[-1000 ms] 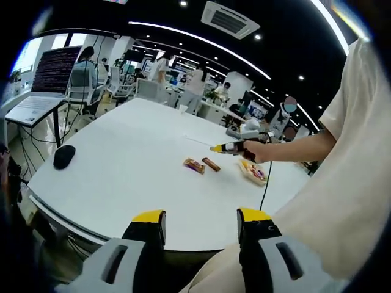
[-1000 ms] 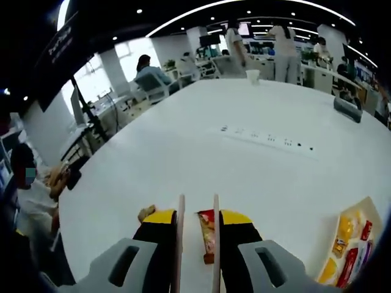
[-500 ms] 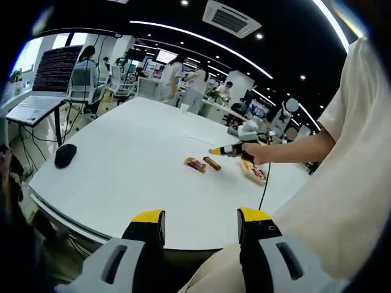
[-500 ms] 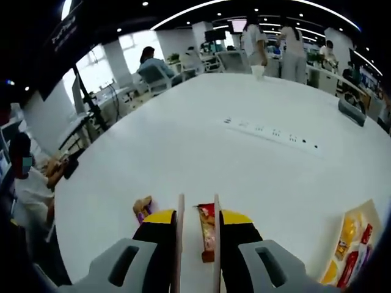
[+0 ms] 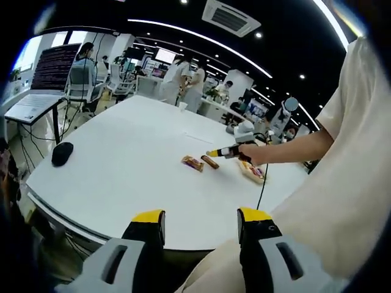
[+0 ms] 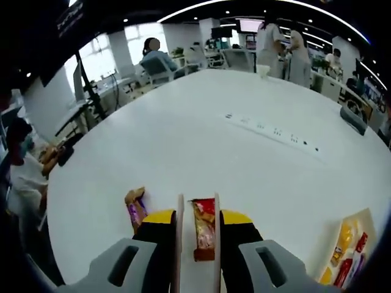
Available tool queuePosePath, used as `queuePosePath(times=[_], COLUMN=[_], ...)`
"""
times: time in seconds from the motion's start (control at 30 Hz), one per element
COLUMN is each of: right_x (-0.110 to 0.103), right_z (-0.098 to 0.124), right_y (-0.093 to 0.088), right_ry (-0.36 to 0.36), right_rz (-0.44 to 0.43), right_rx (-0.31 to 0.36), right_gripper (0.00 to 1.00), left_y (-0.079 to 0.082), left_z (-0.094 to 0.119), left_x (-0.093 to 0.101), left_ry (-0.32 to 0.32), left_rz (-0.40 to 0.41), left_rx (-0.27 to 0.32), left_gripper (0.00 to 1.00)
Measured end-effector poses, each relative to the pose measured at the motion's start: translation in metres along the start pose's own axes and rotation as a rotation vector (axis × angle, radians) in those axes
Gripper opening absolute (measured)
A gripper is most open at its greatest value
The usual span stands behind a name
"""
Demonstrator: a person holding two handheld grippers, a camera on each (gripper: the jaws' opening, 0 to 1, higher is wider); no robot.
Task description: Place the target food into the container with the food tongs after gripping and lifting it, then release it inside without dropping or visibly crushing the food.
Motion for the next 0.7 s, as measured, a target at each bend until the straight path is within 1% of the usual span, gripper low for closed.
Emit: queuePosePath(times=[0.07, 0.17, 0.27, 0.37, 0.4, 0.43, 0.47, 0.53, 0.6, 0.7], right_x=[0.0, -0.004, -0.003, -0.001, -0.001, 0.001, 0.003, 0.005, 0.004, 0.002], right_z=[0.0, -0.004, -0.01, -0.014, -0.015, -0.016, -0.021, -0.019, -0.019, -0.019], right_y=[-0.002, -0.012, -0.021, -0.025, -0.03, -0.03, -0.033, -0.032, -0.03, -0.03], right_ry=[0.006, 0.01, 0.01, 0.005, 0.01, 0.005, 0.01, 0.016, 0.012, 0.009], right_rz=[-0.009, 0.021, 0.016, 0.022, 0.016, 0.024, 0.021, 0.052, 0.053, 0.058], right_rx=[-0.01, -0.045, -0.065, -0.081, -0.099, -0.092, -0.095, -0.085, -0.104, -0.106], right_gripper=[0.27, 0.27, 0.27, 0.27, 0.26, 0.25, 0.25, 0.24, 0.24, 0.24], left_y=[0.001, 0.001, 0.0, 0.0, -0.001, -0.001, -0.002, -0.003, -0.003, -0.001], left_z=[-0.001, -0.003, -0.005, -0.006, -0.006, -0.006, -0.006, -0.007, -0.008, -0.008], left_x=[0.0, 0.0, 0.001, 0.001, 0.001, 0.001, 0.002, 0.002, 0.002, 0.001], left_ry=[0.002, 0.0, -0.002, 0.001, 0.002, 0.001, -0.002, -0.004, -0.006, -0.007], left_rz=[0.0, 0.001, 0.002, 0.011, 0.015, 0.015, 0.014, 0.014, 0.017, 0.015], left_rx=[0.002, 0.002, 0.002, 0.015, 0.015, 0.014, 0.01, 0.009, 0.011, 0.019], left_gripper=[0.47, 0.47, 0.47, 0.47, 0.47, 0.47, 0.47, 0.47, 0.47, 0.47])
Point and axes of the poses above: the point that each gripper's makers call its tool centre point, and the gripper's own axes: z roughly backward along the fingers, x roughly to its right, y roughly out of its top, the point moved 3 cm from there along z, roughly backward along the fingers, and after that the axes turned 9 degrees about -y, right-handed, at the moved point
